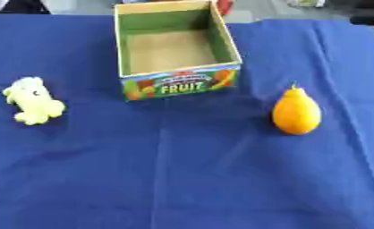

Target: Pick up objects on the table and place them in the box.

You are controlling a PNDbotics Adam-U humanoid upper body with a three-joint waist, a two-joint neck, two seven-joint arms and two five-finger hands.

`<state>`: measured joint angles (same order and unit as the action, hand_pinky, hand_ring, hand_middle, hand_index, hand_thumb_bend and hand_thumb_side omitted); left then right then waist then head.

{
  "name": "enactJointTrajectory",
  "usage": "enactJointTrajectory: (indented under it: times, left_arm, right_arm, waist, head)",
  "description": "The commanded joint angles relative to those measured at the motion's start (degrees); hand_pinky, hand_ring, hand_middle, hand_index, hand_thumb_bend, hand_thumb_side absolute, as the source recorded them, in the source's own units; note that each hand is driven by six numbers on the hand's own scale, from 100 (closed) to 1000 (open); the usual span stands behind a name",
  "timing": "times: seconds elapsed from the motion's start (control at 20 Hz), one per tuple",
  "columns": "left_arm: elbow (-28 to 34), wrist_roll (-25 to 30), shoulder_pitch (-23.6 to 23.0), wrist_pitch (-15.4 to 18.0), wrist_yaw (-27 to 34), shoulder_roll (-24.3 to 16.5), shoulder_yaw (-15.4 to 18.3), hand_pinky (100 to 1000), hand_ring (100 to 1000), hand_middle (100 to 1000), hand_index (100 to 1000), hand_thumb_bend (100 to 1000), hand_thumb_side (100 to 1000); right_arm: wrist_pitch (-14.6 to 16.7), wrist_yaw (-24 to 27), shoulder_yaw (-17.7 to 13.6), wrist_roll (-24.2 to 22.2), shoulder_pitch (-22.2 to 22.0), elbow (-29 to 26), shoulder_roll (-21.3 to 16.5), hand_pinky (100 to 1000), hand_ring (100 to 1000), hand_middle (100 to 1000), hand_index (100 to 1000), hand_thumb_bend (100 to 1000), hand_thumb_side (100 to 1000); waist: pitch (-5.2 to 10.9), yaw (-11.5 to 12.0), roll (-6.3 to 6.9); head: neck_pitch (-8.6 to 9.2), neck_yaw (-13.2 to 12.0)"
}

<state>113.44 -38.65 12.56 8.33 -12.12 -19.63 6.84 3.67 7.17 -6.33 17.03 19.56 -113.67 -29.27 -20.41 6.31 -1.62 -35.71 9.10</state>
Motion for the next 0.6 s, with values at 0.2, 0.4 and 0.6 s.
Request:
enactJointTrajectory:
  times: [0.2, 0.4, 0.6]
  left_arm:
    - [1.15, -0.02, 0.09, 0.05, -0.18, -1.00, 0.51, 402, 702, 604, 885, 156, 756]
    - [1.15, 0.02, 0.06, 0.04, -0.13, -1.03, 0.48, 403, 702, 604, 885, 156, 756]
    - [1.15, 0.15, -0.01, 0.01, -0.08, -1.17, 0.39, 403, 703, 604, 885, 155, 756]
  right_arm:
    - [-0.16, -0.26, -0.53, 0.03, 0.21, -0.92, -1.16, 657, 709, 601, 824, 100, 1000]
    - [-1.00, -0.96, -0.39, -0.30, 0.49, -0.92, -1.96, 662, 717, 605, 827, 100, 1000]
    - [-3.35, -3.88, 0.28, -1.72, 1.54, -0.92, -5.08, 684, 751, 636, 848, 100, 1000]
  waist:
    - [1.28, 0.00, 0.14]
    - [1.43, -0.09, 0.11]
    - [1.63, -0.13, 0.11]
  head:
    - [0.47, 0.34]
    - [-0.53, -0.21]
    - [-1.60, -1.24]
